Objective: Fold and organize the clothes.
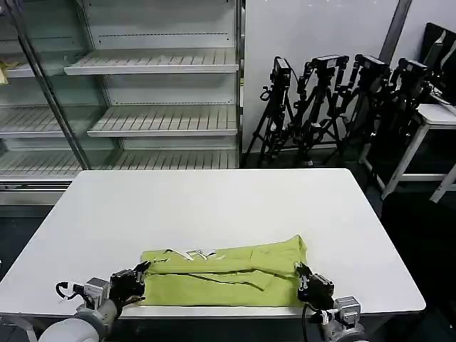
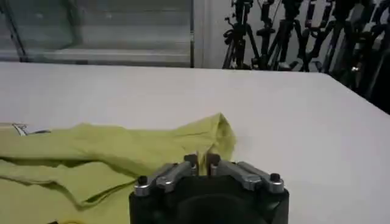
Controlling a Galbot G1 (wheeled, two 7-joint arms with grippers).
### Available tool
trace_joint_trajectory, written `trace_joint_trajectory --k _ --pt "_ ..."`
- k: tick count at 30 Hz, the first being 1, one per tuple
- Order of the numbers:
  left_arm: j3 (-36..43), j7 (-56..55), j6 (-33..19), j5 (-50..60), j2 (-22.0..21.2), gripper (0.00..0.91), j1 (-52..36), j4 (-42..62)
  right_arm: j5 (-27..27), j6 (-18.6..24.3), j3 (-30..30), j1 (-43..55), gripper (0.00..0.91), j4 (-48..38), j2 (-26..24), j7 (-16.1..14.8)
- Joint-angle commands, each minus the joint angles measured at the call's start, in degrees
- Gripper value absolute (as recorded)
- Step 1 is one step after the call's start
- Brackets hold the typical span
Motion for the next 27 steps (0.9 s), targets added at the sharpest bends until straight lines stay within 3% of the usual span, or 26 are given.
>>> trace_joint_trajectory --k 1,9,22,23,24,25,27 --pt "-0.9 -1.2 -0.1 -0.1 -1.0 0.907 0.2 -0.6 -0.2 -0.3 -0.5 -0.8 0.907 0.5 0.2 0.0" --pt "-2.3 -5.3 -1.6 -5.1 -3.8 0.907 0.1 -3.8 -0.3 -0.1 0.7 -1.9 0.907 2.2 0.0 0.1" --pt "1.6 -8.4 -0.3 -8.8 -10.1 0.907 1.4 -0.6 -0.9 -0.4 1.5 -3.3 0.907 3.2 0.2 0.1" --pt "1.9 -8.4 -0.4 -8.7 -10.3 0.615 1.1 -0.5 -1.0 -0.4 1.5 -3.4 0.907 3.2 0.2 0.1" --pt "2.2 -8.4 -0.7 -8.7 -10.6 0.121 0.6 -0.1 -1.1 -0.5 1.5 -3.4 0.907 3.4 0.2 0.1" --pt "2.4 -8.4 -1.0 -8.8 -10.9 0.03 0.1 0.1 -1.2 -0.6 1.7 -3.6 0.907 3.7 0.2 0.1" --pt "2.9 -8.4 -1.8 -8.9 -11.0 0.02 -0.3 0.1 -1.1 -0.7 2.0 -3.8 0.907 4.1 0.1 0.2"
